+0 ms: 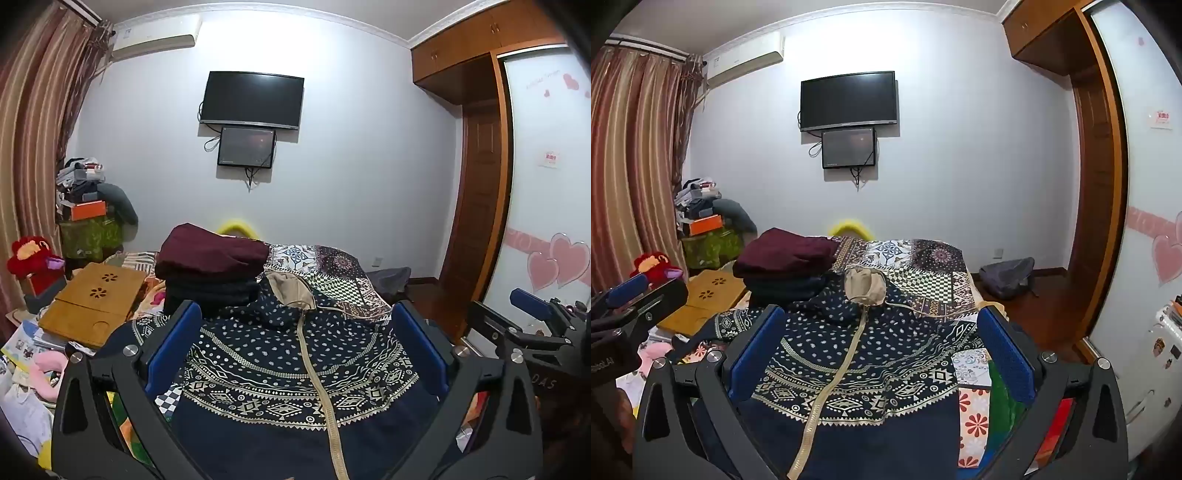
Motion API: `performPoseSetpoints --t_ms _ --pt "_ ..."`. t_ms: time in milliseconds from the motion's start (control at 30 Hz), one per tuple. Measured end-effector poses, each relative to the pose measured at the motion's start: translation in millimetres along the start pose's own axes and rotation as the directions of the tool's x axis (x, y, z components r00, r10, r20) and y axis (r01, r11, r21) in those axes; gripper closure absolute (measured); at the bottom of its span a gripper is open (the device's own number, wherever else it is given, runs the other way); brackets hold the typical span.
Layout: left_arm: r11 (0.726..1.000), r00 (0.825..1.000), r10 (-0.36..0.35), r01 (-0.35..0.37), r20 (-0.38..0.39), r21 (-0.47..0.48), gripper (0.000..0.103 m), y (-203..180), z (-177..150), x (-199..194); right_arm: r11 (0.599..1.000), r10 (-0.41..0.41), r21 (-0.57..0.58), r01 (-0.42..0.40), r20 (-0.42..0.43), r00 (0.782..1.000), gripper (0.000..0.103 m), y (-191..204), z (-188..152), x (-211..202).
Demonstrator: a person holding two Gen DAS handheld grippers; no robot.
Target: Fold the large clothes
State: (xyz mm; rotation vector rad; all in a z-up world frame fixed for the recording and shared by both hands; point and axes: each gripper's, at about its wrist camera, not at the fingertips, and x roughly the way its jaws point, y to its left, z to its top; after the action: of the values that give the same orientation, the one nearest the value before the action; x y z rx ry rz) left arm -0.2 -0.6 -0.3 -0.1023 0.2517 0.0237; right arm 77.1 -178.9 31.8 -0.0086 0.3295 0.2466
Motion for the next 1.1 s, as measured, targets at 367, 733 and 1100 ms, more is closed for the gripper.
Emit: performPoseSetpoints --t_ms 367,733,1100 --pt "1.0 1.0 -0.009 0.009 -0.017 -0.009 0.0 3.7 -4.5 6.3 1.0 0.006 0.003 -0.006 0.001 1.0 0.0 2.9 0.5 -6.0" --pt "1.0 1.0 -0.002 0.002 -0.021 -0.004 0.0 2.2 -2.4 8.0 1.0 0.009 0.009 -0.009 -0.007 1.0 0.0 3.3 -2.7 3.3" --pt "1.0 1.0 0.007 -0.007 -0.022 -0.008 0.0 3.8 -1.4 7.8 1.0 0.019 0.009 -0.019 -0.007 1.0 0.0 7.2 -3.9 2.7"
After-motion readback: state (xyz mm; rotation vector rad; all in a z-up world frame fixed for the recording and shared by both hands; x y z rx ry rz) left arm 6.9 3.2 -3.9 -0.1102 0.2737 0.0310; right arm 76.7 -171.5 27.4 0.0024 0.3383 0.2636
